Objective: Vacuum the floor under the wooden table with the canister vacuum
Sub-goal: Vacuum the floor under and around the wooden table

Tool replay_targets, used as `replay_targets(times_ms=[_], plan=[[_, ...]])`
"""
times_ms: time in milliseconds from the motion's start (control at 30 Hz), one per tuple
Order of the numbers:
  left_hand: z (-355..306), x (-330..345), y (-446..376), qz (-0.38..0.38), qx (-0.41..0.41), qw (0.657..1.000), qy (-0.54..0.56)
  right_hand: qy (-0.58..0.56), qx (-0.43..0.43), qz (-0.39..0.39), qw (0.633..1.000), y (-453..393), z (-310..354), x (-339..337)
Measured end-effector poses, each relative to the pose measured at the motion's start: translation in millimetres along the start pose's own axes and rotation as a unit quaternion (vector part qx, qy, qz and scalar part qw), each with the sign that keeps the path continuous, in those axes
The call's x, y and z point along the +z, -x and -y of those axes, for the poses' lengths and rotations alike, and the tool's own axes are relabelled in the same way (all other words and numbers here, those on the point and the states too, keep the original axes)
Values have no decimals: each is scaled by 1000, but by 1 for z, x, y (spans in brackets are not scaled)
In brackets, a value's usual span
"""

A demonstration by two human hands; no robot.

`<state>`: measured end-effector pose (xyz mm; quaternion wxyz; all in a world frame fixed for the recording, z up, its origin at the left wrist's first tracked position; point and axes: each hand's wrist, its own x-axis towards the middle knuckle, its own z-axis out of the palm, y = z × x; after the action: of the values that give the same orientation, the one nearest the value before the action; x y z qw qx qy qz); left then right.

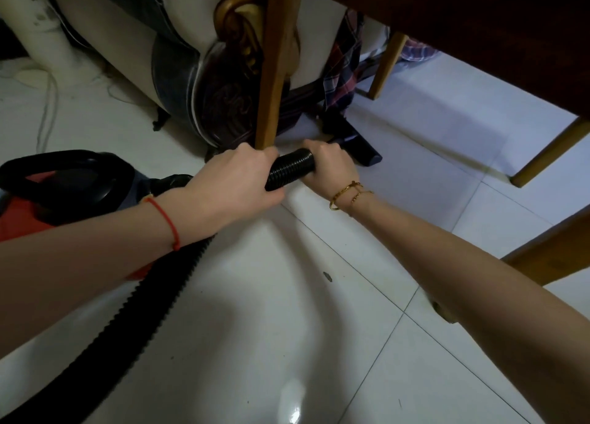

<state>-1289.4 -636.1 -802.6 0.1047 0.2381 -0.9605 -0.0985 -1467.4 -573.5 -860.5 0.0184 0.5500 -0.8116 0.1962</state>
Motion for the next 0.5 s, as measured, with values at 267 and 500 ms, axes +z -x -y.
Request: replay_targets(times_ms=[267,500], plan=[[-22,29,-67,-9,37,999,20,15,64,-10,998,-22,-66,-5],[-47,60,-119,4,64,998,19,21,124,-19,992,-32,-123,-7]])
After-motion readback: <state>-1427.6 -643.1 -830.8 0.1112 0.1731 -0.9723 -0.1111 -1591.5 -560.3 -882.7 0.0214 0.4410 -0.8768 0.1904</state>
